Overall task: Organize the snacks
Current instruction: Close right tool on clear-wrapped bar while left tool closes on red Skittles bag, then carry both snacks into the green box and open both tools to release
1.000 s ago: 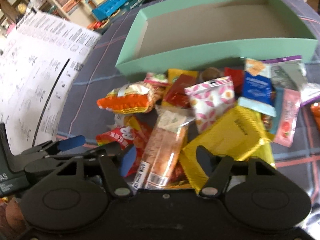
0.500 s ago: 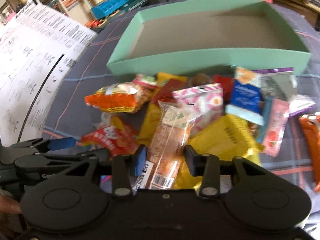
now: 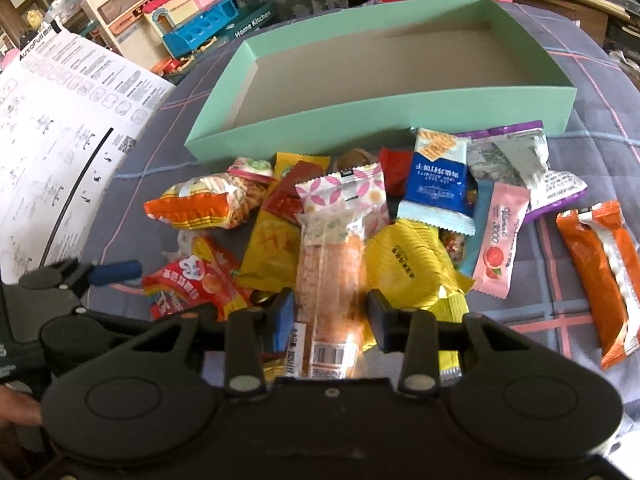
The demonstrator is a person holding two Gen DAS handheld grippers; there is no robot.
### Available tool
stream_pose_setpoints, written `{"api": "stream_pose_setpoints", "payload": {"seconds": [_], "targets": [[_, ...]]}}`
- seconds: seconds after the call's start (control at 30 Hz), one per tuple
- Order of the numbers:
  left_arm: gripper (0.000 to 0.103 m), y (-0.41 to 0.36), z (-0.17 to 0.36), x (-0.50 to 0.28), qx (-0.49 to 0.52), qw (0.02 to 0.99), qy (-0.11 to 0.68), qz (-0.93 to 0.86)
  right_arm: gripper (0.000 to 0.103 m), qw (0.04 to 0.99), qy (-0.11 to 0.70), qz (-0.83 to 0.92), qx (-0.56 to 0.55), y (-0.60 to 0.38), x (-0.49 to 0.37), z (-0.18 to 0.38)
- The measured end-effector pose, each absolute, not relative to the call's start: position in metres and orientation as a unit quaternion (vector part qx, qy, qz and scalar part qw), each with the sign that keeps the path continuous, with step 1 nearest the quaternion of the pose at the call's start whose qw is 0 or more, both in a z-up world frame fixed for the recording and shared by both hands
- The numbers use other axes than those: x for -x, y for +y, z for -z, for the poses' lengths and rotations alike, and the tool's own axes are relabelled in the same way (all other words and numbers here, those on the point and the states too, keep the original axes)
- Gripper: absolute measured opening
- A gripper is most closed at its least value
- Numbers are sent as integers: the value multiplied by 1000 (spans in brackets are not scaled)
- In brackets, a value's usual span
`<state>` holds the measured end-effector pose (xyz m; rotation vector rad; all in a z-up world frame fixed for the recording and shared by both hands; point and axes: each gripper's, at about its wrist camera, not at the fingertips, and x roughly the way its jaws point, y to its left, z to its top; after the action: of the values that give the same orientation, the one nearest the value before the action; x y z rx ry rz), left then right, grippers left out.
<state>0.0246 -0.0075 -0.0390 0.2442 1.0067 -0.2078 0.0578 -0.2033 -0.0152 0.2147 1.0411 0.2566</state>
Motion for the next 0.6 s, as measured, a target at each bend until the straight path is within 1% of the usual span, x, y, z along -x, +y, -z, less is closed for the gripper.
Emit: {"api": "stream_pose_setpoints", "payload": {"seconds": [0.2, 0.23, 0.27, 0.3, 0.33, 0.43, 0.53, 0.6], "targets": [[102, -28, 52, -21, -161, 840, 497, 148, 43, 855, 496, -125, -89, -196, -62, 16], [97, -30, 54, -18, -165, 839, 496, 152, 44, 855, 495, -125, -87, -195, -61, 16], [94, -33, 56, -16, -167, 839, 493, 156, 44, 856, 494, -126, -84, -193, -62, 16], [85, -33, 56, -15, -161, 842, 490, 162, 45, 857, 493, -126, -81, -192, -62, 16], [80, -32, 55, -15, -151, 843, 489, 166, 45, 858, 492, -126, -77, -191, -62, 16], [74, -30, 54, -16, -138, 848, 488, 151, 45, 865, 481, -128, -58, -186, -61, 17], [69, -25, 51, -14, -120, 852, 489, 142, 39, 873, 469, -129, -44, -184, -59, 17], [69, -21, 47, -12, -102, 855, 489, 141, 38, 872, 469, -131, -58, -188, -58, 16]]}}
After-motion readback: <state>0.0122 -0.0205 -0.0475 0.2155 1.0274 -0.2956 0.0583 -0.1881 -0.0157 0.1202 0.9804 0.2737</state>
